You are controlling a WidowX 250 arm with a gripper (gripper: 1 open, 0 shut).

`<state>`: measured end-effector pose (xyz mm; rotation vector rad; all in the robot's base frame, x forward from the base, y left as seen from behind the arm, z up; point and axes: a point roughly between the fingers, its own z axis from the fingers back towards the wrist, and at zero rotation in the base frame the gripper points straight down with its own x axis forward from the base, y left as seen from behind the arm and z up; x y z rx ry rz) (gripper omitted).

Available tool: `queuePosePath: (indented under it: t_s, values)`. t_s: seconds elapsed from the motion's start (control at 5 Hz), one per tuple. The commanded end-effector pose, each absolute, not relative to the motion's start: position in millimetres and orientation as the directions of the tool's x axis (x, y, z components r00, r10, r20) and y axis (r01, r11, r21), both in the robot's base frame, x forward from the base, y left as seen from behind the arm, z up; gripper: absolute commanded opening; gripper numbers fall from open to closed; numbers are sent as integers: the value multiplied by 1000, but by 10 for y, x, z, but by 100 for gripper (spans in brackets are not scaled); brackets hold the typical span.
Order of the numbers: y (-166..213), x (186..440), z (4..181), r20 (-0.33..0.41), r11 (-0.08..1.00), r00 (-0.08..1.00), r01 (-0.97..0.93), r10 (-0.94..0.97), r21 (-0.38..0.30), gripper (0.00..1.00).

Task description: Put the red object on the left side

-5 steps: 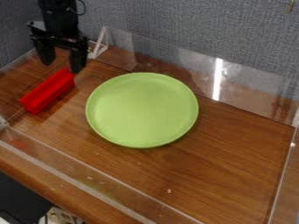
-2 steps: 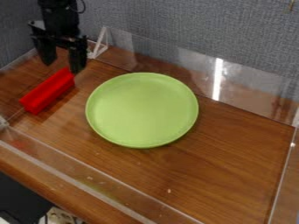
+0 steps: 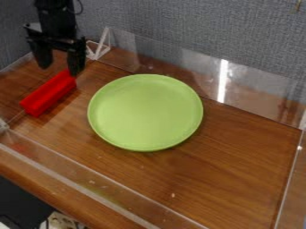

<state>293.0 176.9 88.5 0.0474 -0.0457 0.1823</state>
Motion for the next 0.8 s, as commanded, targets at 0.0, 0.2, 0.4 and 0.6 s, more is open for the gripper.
queuePosePath:
  t_s: [0.0,0.2,0.4,0.6]
  values:
    - [1749,2987,1114,122,983,979,-172,162,70,100]
    - [1729,3051,1111,136,987,982,-141,130,74,100]
    - [1728,3187,1284,156,987,982,-120,103,103,100]
    - [1811,3221,1429,162,988,985,-84,63,128,100]
